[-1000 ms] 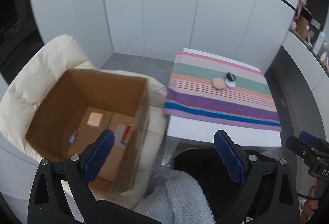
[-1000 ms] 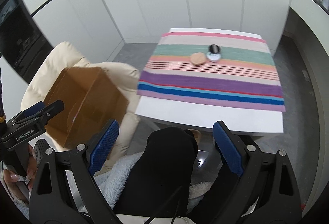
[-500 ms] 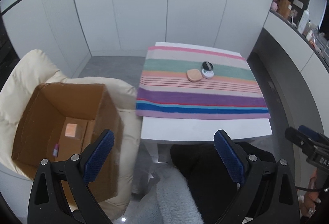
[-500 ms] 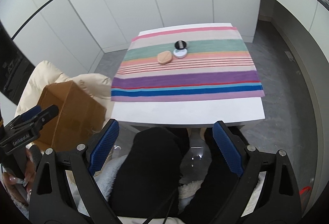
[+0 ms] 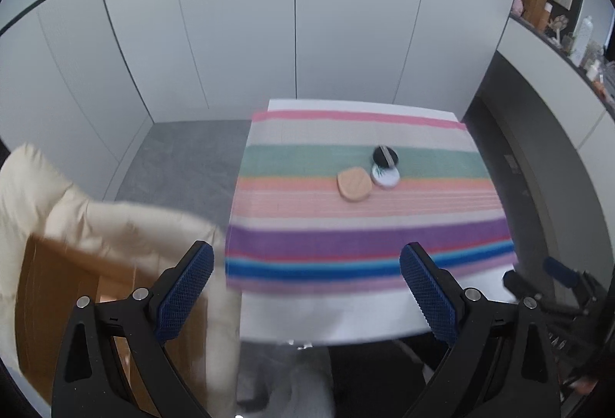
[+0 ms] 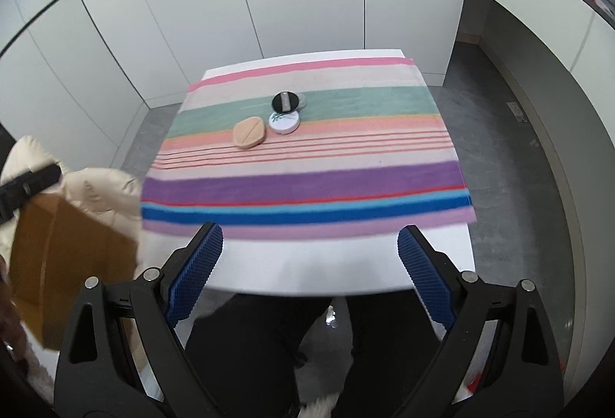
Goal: Organize objects
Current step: 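Move both tools back from the box toward the striped cloth, then grasp the beige sponge with the left tool while the right tool grasps the white compact, then lift and carry the sponge and white compact with both tools toward the box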
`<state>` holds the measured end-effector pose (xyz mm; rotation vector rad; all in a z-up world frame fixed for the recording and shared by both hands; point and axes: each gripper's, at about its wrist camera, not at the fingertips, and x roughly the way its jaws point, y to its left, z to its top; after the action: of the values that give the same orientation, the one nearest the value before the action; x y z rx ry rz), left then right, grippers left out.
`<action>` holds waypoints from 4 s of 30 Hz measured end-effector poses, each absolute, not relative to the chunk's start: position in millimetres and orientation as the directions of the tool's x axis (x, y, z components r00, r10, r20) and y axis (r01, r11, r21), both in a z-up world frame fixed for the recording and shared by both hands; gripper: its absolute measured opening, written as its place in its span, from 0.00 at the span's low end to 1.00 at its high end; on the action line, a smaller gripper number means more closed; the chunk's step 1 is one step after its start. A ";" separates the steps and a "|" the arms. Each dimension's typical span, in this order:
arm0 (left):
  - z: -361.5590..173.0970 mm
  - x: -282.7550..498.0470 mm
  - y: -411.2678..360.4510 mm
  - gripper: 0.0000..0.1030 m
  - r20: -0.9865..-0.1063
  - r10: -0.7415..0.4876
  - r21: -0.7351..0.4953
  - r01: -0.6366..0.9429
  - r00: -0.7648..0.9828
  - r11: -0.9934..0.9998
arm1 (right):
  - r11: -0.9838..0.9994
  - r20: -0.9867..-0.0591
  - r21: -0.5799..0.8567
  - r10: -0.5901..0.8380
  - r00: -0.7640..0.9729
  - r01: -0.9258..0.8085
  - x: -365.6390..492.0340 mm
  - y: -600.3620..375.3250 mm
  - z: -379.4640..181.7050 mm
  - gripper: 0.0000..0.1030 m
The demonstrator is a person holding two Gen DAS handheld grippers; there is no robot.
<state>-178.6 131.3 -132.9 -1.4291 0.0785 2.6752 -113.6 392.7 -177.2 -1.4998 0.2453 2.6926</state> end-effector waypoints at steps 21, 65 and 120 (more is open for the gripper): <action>-302.6 -314.8 166.2 0.96 -0.925 0.079 -0.046 -0.095 -0.371 -0.994 | -0.991 -0.862 0.126 -0.090 -0.499 -0.039 -347.8 375.8 -371.0 0.92; -386.7 -386.9 193.6 0.58 -0.904 0.038 -0.006 -0.075 -0.427 -0.997 | -1.000 -0.840 0.002 0.014 -0.543 -0.030 -382.2 355.6 -379.4 0.58; -51.4 -208.3 186.8 0.57 -0.776 -0.015 0.091 -0.089 -0.631 -0.992 | -0.992 -0.639 0.005 0.094 -0.764 -0.125 -178.7 399.9 -14.6 0.58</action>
<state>-208.3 186.8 -51.4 -1.3313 0.1869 2.7939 -178.7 399.9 -14.6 -1.0260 0.0711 2.8448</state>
